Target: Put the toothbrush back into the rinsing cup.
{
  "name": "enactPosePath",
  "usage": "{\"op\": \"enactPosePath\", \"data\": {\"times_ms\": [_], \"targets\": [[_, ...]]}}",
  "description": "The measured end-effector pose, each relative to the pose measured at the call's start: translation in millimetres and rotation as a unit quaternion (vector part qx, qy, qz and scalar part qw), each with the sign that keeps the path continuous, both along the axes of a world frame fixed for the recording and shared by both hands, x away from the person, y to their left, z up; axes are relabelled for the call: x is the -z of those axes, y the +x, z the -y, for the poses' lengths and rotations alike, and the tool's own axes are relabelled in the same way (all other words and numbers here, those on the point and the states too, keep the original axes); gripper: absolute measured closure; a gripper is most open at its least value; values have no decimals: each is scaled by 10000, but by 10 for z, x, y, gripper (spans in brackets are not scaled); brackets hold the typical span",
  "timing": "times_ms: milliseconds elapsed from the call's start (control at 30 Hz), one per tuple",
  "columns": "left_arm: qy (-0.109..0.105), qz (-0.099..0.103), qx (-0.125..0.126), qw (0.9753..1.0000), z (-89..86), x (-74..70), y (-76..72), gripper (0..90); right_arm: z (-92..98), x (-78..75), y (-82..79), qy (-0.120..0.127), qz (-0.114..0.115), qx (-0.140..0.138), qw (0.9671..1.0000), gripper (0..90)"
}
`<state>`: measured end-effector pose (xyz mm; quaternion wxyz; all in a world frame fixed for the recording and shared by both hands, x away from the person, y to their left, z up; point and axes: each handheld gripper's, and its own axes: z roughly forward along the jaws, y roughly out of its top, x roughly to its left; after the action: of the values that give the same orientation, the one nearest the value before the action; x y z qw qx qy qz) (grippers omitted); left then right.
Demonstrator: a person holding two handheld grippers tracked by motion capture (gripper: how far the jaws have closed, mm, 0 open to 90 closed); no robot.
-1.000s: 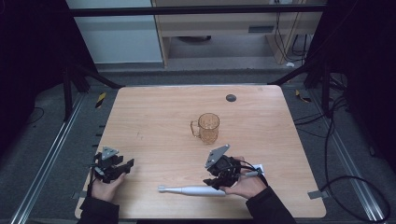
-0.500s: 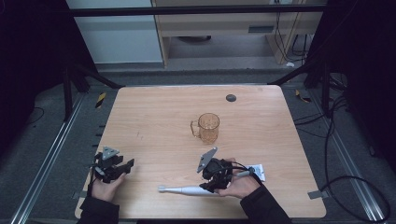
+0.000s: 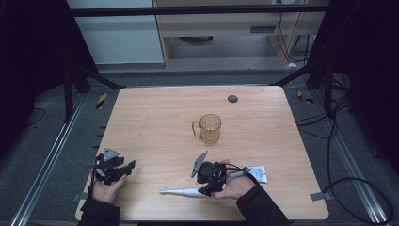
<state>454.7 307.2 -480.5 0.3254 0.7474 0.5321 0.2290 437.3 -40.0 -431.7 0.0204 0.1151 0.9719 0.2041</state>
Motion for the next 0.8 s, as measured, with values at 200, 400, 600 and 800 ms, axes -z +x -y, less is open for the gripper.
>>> {"op": "enactPosePath", "data": {"times_ms": [200,400,600,800], "targets": [[9,-8,13,10000,3,2,2,475,-62,58,5,-122,-58,-65,9999,607],[8,-19,13,10000,0,3,3,475,-140,111,13,-153,-82,-138,9998,610],[17,-23,19,10000,4,4,4,475,-219,158,10,-215,-115,-197,9995,613],[22,-26,22,10000,4,5,5,475,-285,201,8,-267,-115,-252,9993,616]]}}
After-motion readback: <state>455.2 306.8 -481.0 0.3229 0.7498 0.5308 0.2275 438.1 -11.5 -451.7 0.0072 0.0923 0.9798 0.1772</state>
